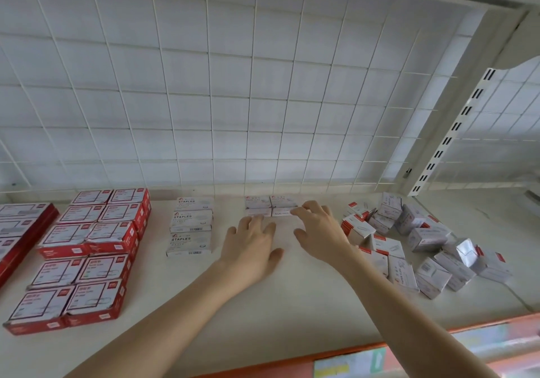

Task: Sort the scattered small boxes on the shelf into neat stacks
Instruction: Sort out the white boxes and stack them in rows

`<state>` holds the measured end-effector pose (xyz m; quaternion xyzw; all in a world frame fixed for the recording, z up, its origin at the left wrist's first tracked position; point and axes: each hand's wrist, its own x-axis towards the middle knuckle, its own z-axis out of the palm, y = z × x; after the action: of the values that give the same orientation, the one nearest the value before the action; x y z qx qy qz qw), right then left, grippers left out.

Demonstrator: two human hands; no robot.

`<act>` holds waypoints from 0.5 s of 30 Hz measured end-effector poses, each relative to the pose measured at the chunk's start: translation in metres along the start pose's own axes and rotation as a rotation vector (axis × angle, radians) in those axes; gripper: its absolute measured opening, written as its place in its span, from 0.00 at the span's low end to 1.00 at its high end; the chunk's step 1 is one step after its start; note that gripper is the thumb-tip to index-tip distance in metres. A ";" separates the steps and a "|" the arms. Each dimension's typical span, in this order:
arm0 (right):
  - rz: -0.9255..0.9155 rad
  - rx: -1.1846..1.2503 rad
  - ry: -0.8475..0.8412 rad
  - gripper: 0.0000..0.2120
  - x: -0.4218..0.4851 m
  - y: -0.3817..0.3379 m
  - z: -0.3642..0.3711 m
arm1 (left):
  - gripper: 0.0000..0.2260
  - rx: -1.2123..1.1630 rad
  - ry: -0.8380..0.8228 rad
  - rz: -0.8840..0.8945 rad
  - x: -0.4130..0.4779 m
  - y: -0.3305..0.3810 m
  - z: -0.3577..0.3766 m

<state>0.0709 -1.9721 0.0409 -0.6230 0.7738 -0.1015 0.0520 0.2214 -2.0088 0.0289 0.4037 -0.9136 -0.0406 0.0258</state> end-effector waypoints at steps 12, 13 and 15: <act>0.097 -0.071 0.138 0.20 -0.067 0.011 0.001 | 0.21 -0.078 0.052 0.154 -0.013 0.033 0.001; 0.102 -0.071 0.152 0.20 -0.072 0.015 0.001 | 0.21 -0.081 0.052 0.173 -0.014 0.037 0.002; 0.115 -0.049 0.184 0.20 -0.081 0.024 0.002 | 0.21 -0.081 0.045 0.204 -0.015 0.044 0.003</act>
<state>0.0661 -1.8887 0.0296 -0.5669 0.8120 -0.1361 -0.0289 0.1988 -1.9677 0.0298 0.3081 -0.9467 -0.0657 0.0669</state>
